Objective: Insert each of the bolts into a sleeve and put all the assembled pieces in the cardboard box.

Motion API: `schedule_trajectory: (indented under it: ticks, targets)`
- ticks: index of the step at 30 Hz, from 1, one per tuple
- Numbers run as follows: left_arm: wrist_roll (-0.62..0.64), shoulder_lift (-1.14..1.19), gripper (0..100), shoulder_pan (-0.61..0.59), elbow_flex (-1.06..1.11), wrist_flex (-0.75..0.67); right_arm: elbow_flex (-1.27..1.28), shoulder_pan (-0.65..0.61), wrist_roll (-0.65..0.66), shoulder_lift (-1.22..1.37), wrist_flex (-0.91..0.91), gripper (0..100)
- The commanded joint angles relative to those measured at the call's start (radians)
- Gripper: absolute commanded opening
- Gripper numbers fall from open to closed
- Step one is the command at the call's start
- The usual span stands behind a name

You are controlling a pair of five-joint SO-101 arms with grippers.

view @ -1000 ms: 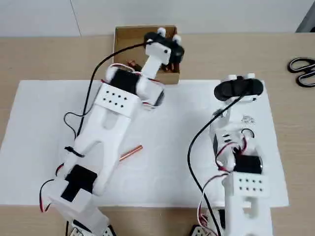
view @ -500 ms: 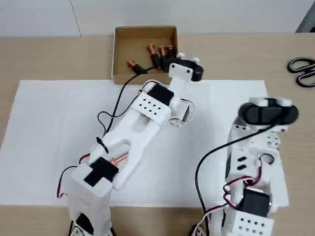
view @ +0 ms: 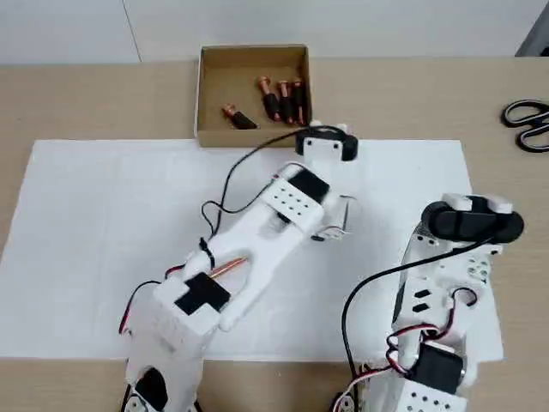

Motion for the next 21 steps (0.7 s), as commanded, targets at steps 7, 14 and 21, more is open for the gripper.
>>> schedule_trajectory:
  ticks: [7,14,21]
  targets:
    - [0.011,-0.003,5,0.002,-0.004,-0.123,-0.005,0.012,-0.005,-0.039,0.004,8.2]
    - [0.011,-0.005,18,0.002,-0.004,-0.117,-0.005,0.012,-0.005,-0.039,0.004,8.3]
    - [0.006,-0.017,18,-0.037,-0.013,-0.117,-0.005,0.012,-0.005,-0.039,0.004,8.3]
